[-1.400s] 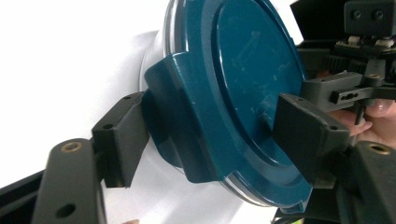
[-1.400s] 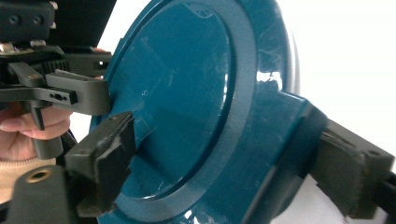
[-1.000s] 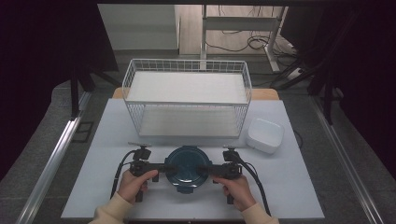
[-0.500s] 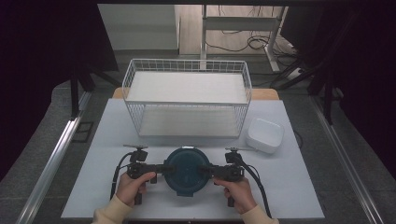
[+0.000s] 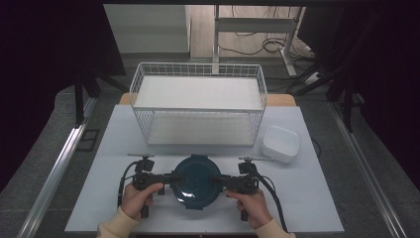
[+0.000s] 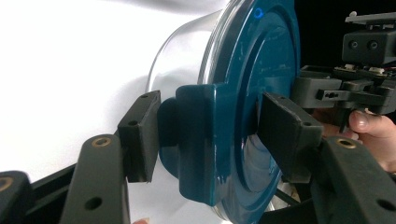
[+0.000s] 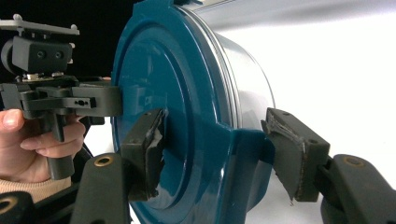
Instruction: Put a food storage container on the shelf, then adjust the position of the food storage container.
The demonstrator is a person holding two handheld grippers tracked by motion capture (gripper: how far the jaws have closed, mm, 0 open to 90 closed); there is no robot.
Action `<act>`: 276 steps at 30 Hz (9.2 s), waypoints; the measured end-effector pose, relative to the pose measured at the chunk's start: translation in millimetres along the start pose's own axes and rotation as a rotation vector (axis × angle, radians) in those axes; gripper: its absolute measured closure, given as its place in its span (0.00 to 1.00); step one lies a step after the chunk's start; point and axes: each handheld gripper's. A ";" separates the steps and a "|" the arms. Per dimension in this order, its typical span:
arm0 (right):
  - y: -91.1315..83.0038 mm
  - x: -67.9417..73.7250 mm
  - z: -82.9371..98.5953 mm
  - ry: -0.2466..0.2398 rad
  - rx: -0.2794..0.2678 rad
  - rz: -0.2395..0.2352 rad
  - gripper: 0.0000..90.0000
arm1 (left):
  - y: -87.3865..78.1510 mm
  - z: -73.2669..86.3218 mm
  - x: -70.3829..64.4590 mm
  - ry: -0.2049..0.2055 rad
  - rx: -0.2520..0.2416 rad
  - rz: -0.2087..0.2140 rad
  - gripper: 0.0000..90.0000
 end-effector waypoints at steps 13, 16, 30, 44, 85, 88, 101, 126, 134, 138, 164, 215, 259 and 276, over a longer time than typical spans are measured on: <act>-8.9 11.4 -4.6 -0.071 -0.020 0.012 0.44 | -6.6 -1.7 -10.8 0.034 -0.018 0.005 0.46; -10.6 13.6 -5.5 -0.084 -0.025 0.012 0.44 | -8.0 -2.3 -13.2 0.041 -0.025 0.003 0.46; -15.4 19.9 -8.3 -0.120 -0.039 0.000 0.44 | -16.4 -5.1 -21.4 0.067 -0.047 -0.002 0.47; -19.1 25.0 -13.1 -0.143 -0.046 -0.003 0.44 | -21.8 -8.8 -28.1 0.087 -0.059 -0.009 0.47; -78.9 87.0 -103.1 -0.303 -0.207 0.004 0.45 | -73.3 -104.9 -100.3 0.245 -0.148 0.002 0.47; -84.3 92.4 -112.0 -0.314 -0.214 0.003 0.45 | -77.6 -113.4 -106.2 0.260 -0.154 0.000 0.47; -87.9 97.8 -138.8 -0.334 -0.225 0.005 0.45 | -82.4 -137.6 -108.1 0.255 -0.168 0.005 0.47; -91.4 103.7 -221.5 -0.334 -0.226 0.004 0.46 | -92.3 -221.9 -105.8 0.225 -0.151 0.034 0.47; -81.8 90.9 -234.1 -0.298 -0.198 -0.006 0.46 | -83.8 -233.7 -92.8 0.196 -0.131 0.025 0.47; -73.8 81.3 -241.2 -0.275 -0.190 -0.002 0.46 | -75.8 -239.8 -80.7 0.164 -0.123 0.030 0.47; -44.0 33.2 -275.0 -0.030 -0.156 -0.011 0.43 | -35.4 -271.5 -32.9 -0.065 -0.166 0.098 0.43; -104.4 65.0 -95.7 -0.550 -0.206 0.206 0.16 | -75.5 -59.4 -60.2 0.470 -0.202 -0.171 0.24; -67.1 -8.2 -15.4 -0.508 0.060 0.251 0.42 | -27.5 28.9 -12.8 0.412 -0.019 -0.287 0.25; -131.2 -54.6 -108.7 -0.408 0.069 0.521 0.73 | -32.5 36.9 -4.9 0.419 -0.019 -0.284 0.24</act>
Point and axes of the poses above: each handheld gripper's, and its own axes: y roughly forward along the jaws, z roughly out of its underside, x roughly to its left, and after that the axes turned 3 degrees about x, right-handed
